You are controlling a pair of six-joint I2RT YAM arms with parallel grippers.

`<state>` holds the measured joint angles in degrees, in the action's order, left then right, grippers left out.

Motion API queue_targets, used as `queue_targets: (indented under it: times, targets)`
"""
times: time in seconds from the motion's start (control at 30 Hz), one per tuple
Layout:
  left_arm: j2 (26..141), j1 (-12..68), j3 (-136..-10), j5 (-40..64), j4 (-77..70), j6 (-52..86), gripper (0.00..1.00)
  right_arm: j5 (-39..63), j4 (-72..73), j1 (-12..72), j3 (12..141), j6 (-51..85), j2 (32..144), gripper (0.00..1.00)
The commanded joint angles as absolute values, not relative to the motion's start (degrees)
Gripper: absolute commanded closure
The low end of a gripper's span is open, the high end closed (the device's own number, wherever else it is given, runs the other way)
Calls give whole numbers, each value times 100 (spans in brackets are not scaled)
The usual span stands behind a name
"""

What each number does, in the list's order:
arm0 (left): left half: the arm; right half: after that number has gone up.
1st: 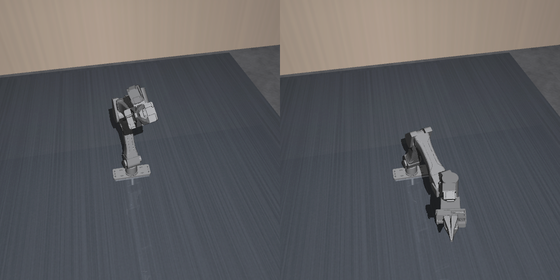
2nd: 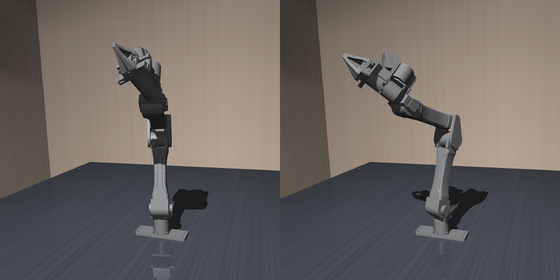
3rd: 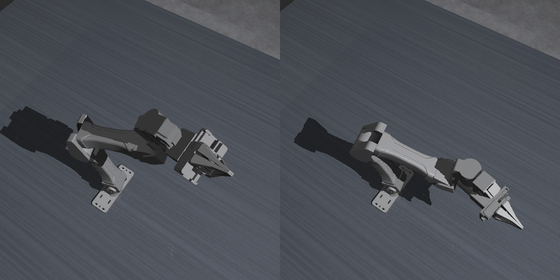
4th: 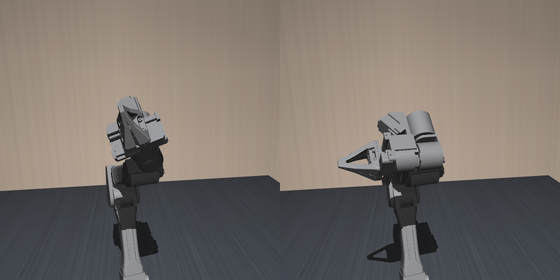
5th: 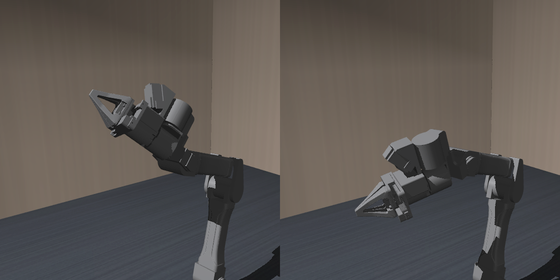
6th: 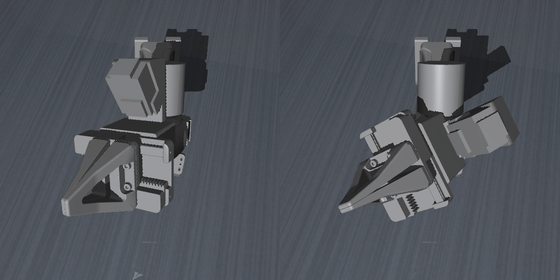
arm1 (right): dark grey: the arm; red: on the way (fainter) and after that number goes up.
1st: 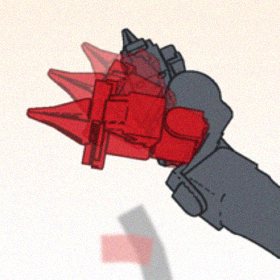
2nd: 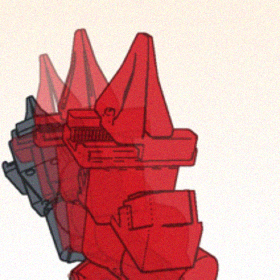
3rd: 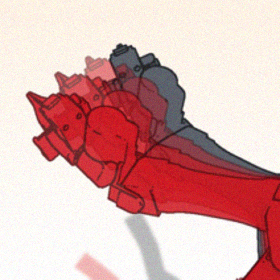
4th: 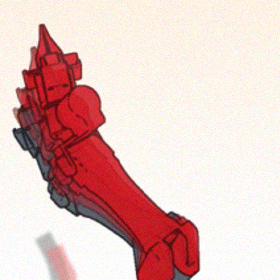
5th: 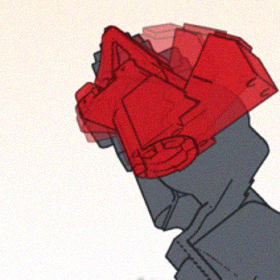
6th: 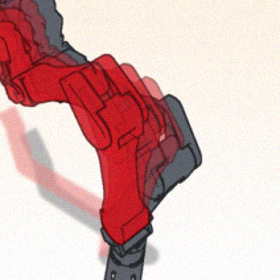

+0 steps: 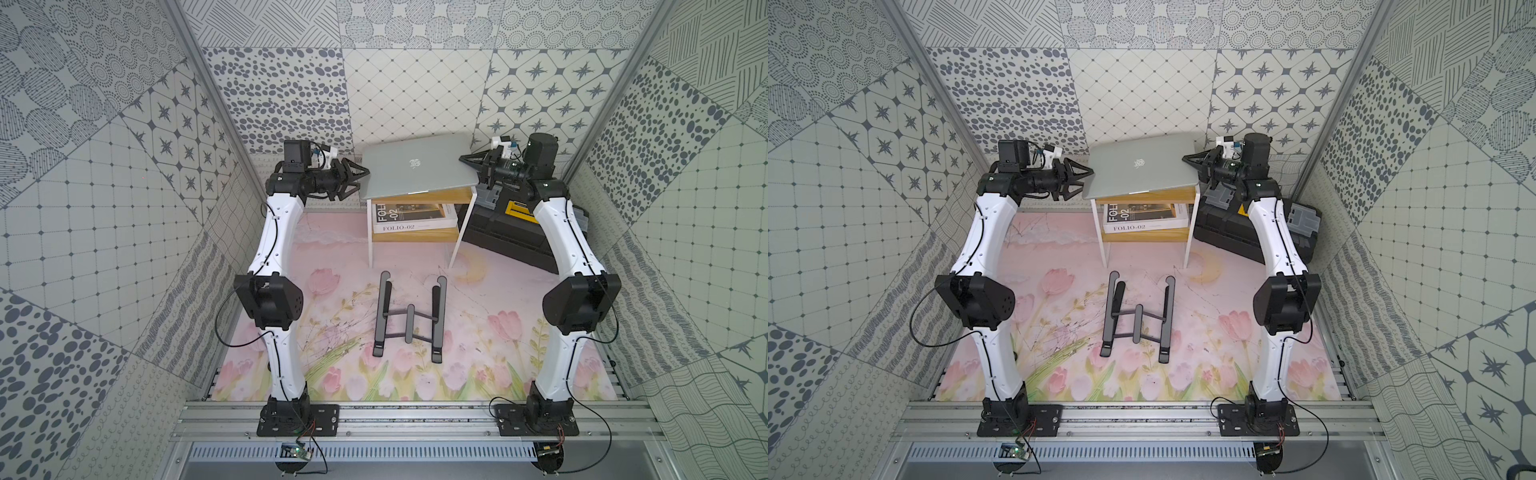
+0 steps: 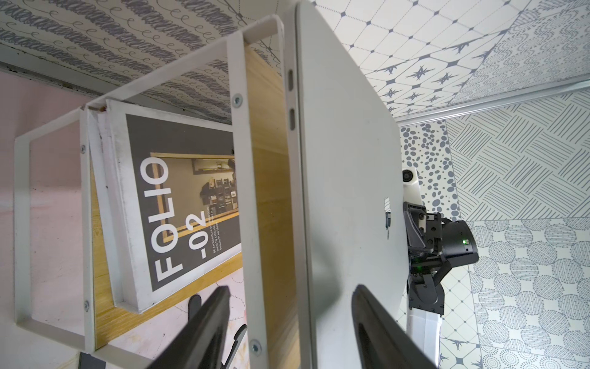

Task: Close the laptop lid and set it aside
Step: Place the laptop on the shelf.

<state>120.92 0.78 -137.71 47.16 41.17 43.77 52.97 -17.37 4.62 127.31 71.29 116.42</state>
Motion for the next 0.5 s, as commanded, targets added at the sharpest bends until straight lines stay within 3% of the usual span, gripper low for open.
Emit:
queue_targets:
  times: [0.0,0.47]
  targets:
    - [12165,164,-13899,4803,4058,4179,36,5291,-1144,336,13104,6957,11736,75]
    - [12263,169,-13888,4761,4080,4148,39,5123,-1928,362,13123,6091,11821,66]
